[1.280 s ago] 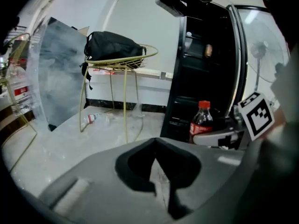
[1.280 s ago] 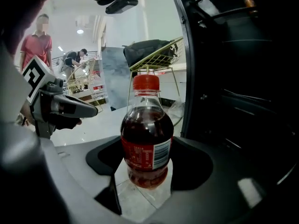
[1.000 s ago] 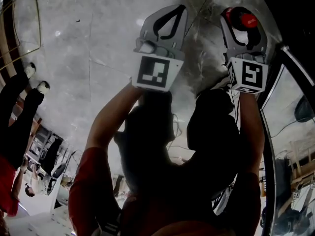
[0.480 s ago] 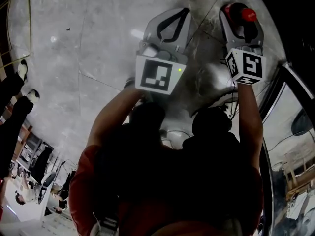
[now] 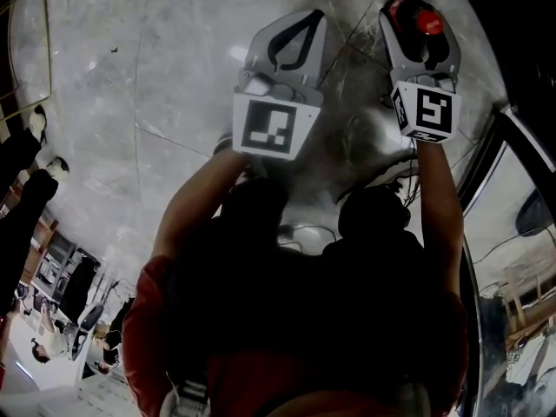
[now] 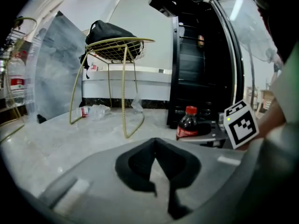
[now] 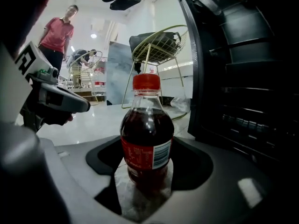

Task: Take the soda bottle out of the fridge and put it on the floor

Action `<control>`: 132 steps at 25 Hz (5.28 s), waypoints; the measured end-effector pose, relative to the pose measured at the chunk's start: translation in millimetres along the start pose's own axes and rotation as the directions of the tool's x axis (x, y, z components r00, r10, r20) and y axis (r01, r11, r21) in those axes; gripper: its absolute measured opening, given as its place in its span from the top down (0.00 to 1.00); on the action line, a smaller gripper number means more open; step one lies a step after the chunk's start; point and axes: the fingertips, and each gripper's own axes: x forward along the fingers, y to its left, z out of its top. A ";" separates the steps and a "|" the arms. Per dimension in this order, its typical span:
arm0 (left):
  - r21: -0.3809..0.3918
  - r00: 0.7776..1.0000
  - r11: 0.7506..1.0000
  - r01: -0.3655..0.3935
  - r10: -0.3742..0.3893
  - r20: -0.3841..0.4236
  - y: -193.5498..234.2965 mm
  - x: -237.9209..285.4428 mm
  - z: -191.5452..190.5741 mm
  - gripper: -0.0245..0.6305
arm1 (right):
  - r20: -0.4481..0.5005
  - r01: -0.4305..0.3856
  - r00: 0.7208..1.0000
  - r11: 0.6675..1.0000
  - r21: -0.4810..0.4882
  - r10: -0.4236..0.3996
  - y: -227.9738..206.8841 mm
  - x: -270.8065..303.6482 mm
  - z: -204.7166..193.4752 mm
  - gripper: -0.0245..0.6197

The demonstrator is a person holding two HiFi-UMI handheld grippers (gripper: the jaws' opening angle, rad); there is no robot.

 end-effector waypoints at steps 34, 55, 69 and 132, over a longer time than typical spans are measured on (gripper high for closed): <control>-0.006 1.000 1.000 -0.004 0.004 -0.001 1.6 0.6 -4.9 0.96 | 0.075 0.029 0.997 0.997 0.065 -0.034 -2.6 -18.2 19.1 0.28; 0.039 0.999 0.999 0.020 -0.019 -0.045 -29.7 -113.4 246.5 0.96 | -0.039 0.137 0.991 0.976 0.172 -0.132 -1.3 -178.6 240.5 0.28; -0.001 0.996 0.998 -0.065 0.065 0.058 -42.1 -256.4 592.3 0.96 | -0.025 0.228 0.973 0.934 0.275 -0.230 6.5 -326.0 573.1 0.28; 0.268 0.945 0.933 0.239 -0.287 0.159 -238.2 -344.5 882.7 0.96 | 0.091 0.553 0.801 0.788 0.270 -0.592 -70.3 -620.2 823.8 0.59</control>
